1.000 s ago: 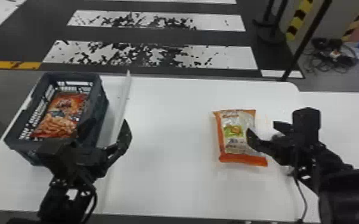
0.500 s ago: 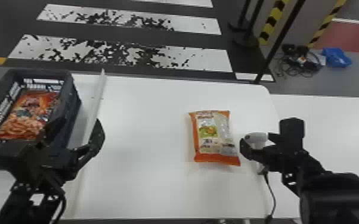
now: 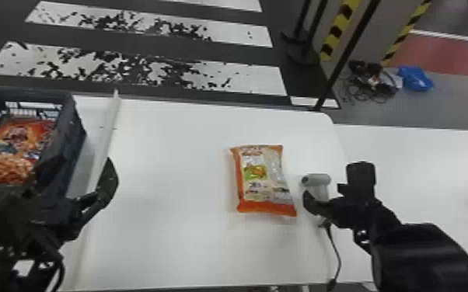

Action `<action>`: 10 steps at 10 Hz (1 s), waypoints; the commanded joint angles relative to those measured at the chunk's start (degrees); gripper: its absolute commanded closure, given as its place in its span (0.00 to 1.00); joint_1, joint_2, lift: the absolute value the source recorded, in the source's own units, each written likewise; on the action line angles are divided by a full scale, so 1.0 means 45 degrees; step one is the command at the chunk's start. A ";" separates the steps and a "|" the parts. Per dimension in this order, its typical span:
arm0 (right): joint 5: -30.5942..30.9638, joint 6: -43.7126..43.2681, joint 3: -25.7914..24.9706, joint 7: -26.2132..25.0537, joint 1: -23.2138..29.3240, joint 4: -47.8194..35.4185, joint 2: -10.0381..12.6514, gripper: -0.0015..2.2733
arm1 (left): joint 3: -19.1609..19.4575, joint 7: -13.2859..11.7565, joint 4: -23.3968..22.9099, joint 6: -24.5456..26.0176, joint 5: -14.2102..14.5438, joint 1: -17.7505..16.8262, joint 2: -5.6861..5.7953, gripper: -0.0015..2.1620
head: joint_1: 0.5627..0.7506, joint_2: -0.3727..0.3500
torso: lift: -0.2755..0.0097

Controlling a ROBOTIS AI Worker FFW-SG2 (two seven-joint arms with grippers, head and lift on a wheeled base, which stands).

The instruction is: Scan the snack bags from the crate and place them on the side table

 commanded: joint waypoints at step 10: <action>0.0703 0.1547 0.0085 0.0343 -0.0403 -0.0187 -0.0087 0.99 | 0.0000 -0.0059 0.0172 -0.0183 0.0000 -0.0039 -0.0005 0.04 | 0.70 0.23 | 0.79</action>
